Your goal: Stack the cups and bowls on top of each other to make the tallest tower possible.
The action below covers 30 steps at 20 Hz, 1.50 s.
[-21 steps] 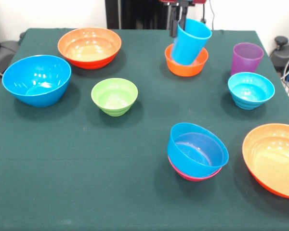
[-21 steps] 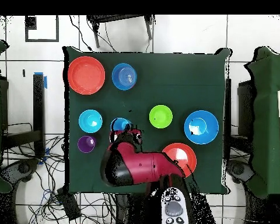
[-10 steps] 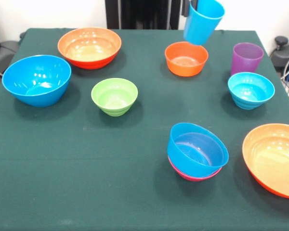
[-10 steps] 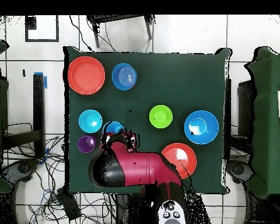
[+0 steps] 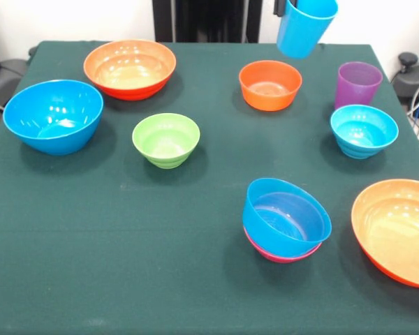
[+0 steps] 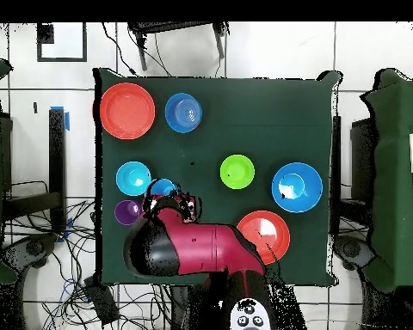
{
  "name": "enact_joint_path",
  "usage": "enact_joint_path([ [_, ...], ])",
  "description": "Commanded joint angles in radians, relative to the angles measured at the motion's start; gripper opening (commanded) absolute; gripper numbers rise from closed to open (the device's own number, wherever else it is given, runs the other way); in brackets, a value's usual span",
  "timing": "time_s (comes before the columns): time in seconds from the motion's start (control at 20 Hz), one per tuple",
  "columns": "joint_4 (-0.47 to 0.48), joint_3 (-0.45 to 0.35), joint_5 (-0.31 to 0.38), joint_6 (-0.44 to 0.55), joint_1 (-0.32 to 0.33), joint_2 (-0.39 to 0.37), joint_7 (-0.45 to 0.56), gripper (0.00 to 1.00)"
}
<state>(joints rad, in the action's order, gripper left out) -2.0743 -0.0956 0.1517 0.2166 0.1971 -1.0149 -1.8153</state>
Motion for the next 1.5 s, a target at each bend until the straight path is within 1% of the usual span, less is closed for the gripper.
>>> enact_joint_path([
  [0.05, 0.01, -0.077, 0.006, 0.06, 0.018, 0.118, -0.068, 0.0],
  [0.35, 0.058, -0.037, 0.02, 0.051, -0.016, 0.166, -0.08, 0.0],
  [0.65, 0.086, -0.044, 0.027, 0.009, -0.008, 0.225, -0.077, 0.0],
  [0.75, 0.098, -0.031, 0.027, 0.017, -0.021, 0.237, -0.081, 0.0],
  [0.85, 0.106, -0.027, 0.029, 0.026, -0.022, 0.25, -0.077, 0.0],
  [1.0, 0.122, -0.027, 0.036, 0.015, -0.018, 0.273, -0.07, 0.0],
  [1.2, 0.142, -0.018, 0.038, 0.023, -0.021, 0.281, -0.065, 0.0],
  [1.3, 0.155, -0.021, 0.035, 0.048, -0.018, 0.278, -0.057, 0.0],
  [1.5, 0.189, -0.022, 0.032, 0.059, -0.02, 0.298, -0.051, 0.0],
])
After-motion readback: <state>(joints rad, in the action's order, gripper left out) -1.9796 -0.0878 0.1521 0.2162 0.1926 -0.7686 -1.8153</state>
